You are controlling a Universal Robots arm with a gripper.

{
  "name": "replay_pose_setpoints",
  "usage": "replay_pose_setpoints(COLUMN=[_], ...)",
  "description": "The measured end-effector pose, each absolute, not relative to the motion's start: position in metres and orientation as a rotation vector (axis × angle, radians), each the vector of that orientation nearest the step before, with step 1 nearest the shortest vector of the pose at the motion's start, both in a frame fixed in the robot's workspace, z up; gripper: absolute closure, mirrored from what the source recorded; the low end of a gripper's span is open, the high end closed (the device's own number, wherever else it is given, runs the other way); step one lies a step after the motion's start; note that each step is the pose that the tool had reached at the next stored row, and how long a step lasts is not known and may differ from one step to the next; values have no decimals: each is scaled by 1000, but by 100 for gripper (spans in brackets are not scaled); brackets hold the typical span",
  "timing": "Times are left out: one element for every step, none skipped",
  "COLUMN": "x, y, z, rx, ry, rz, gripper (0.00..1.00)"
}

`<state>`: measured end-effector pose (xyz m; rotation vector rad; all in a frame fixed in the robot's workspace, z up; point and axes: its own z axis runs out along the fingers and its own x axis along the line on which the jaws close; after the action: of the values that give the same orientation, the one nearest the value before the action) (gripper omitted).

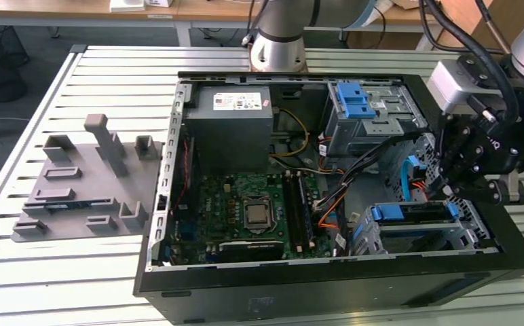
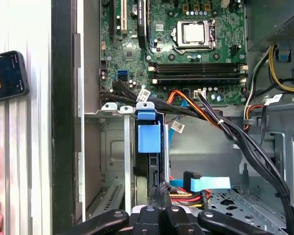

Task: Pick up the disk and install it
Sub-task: 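Insert the second disk wire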

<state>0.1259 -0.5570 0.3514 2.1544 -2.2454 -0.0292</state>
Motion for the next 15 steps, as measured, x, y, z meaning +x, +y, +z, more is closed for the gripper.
replay_pose_setpoints(x=[124, 121, 118, 116, 116, 116, 116, 116, 116, 116, 116, 116, 116, 116, 116], y=[-557, -557, -557, -557, -557, -557, -557, -557, -557, -557, -557, -557, -557, -557, -557], z=[352, 352, 351, 352, 351, 351, 351, 351, 351, 352, 351, 351, 351, 351, 351], rx=[2155, 2155, 2155, 2155, 2155, 2155, 2155, 2155, 2155, 2155, 2155, 2155, 2155, 2155, 2155], ry=[-2245, -2245, -2246, -2246, -2246, -2246, -2246, -2246, -2246, -2246, -2246, -2246, -2246, -2246, -2246], rz=[-29, -28, -28, -28, -28, -28, -28, -28, -28, -28, -28, -28, -28, -28, -28], gripper=[89, 89, 89, 89, 89, 89, 89, 89, 89, 89, 89, 89, 89, 89, 89])
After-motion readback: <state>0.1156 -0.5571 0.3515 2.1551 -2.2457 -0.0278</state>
